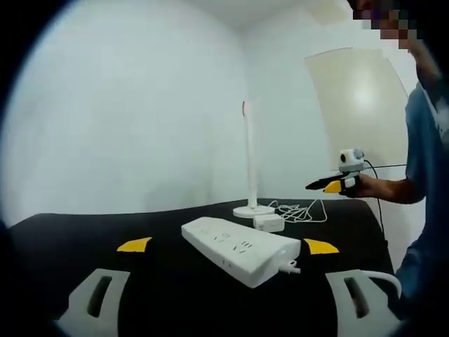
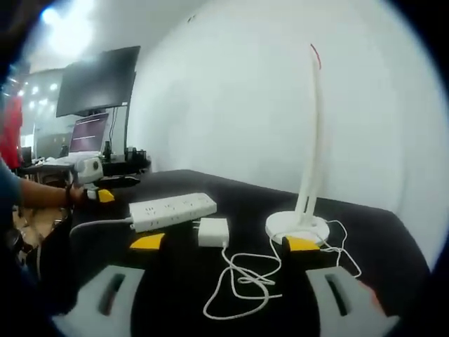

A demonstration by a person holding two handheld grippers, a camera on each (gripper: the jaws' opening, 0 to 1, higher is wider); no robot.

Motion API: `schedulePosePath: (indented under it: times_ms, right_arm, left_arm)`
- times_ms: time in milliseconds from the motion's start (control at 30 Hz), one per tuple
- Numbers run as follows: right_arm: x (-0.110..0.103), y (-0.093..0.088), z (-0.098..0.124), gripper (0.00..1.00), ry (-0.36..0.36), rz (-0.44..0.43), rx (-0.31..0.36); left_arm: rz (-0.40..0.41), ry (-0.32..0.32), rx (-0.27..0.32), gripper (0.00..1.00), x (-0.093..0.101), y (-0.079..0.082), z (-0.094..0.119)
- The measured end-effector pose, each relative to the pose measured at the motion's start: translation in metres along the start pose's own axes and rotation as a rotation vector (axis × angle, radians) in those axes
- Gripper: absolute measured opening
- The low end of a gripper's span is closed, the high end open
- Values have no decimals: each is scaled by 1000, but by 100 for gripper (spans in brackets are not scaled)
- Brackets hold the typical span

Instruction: Insert the desk lamp plug into the socket, turn on the power strip switch, turn on the lamp switch, then turn off the lamp switch, turn off the power strip switch, and remove the plug from the socket.

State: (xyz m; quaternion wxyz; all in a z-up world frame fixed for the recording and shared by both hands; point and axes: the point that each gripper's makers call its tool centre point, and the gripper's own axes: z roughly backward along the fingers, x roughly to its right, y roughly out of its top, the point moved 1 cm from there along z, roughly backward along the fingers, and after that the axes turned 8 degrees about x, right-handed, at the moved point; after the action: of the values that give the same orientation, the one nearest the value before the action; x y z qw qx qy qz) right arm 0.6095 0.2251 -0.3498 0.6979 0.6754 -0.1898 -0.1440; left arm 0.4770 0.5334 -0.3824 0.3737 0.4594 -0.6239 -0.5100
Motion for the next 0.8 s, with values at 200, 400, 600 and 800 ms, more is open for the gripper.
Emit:
schedulePosePath:
  times_ms: [200,400,600,800]
  right_arm:
    - [3,1,-8,59,54,12,-32]
    - [4,-9,-18,39,122,15,-122]
    - [3,-1,-23,38,138,10,-112]
    - [0,0,-28,38,163,-45,-115]
  left_arm:
    - [11,-8,26,80,6,6,0]
    - [28,-4,29,77,5,9,2]
    - [28,-4,27,77,6,9,2]
    - [26,-4,18,76,7,7,2]
